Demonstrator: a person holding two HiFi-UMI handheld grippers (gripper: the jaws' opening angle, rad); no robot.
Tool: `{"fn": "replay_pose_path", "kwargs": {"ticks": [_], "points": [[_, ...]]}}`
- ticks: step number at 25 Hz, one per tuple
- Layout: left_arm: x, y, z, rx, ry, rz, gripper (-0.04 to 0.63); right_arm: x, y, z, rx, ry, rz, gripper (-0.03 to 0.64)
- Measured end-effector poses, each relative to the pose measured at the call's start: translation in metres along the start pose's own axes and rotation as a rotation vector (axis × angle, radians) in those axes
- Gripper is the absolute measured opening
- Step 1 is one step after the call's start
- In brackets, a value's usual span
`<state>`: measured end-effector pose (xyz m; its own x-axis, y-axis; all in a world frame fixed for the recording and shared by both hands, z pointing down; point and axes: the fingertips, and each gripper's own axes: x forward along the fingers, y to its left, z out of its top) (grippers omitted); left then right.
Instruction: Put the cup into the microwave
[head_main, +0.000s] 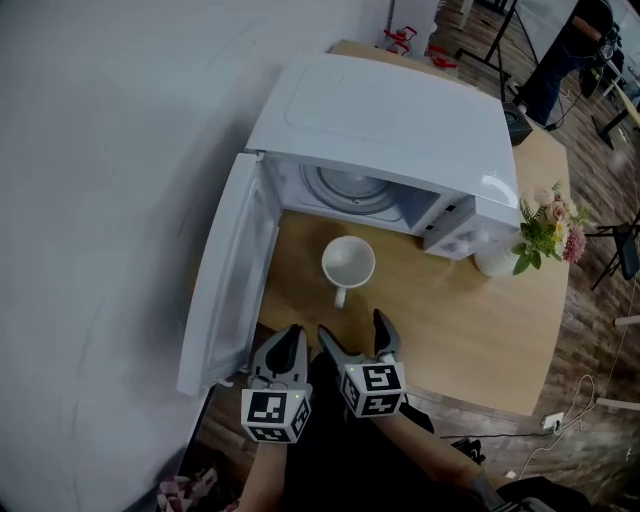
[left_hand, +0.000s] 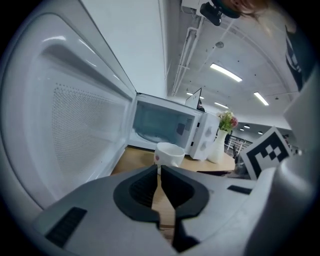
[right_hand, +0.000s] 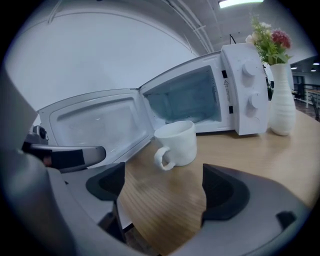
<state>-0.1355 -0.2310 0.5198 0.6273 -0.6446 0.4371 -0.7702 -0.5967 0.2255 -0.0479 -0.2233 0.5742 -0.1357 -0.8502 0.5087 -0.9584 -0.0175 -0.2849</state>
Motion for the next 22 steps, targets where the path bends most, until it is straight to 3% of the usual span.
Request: {"fn": "replay_pose_path", "kwargs": {"ticks": [6, 16, 22], "points": [[0.014, 0.010, 0.001, 0.031, 0.038, -0.048, 0.011, 0.022, -0.009, 0.012, -0.024, -0.063, -0.140, 0.439], [0.035, 0.028, 0.003, 0.047, 0.076, -0.081, 0.011, 0.052, -0.010, 0.031, -0.005, -0.133, -0.254, 0.439], [0.040, 0.043, 0.004, 0.050, 0.071, -0.022, 0.011, 0.064, -0.013, 0.040, 0.002, -0.164, -0.284, 0.439]]}}
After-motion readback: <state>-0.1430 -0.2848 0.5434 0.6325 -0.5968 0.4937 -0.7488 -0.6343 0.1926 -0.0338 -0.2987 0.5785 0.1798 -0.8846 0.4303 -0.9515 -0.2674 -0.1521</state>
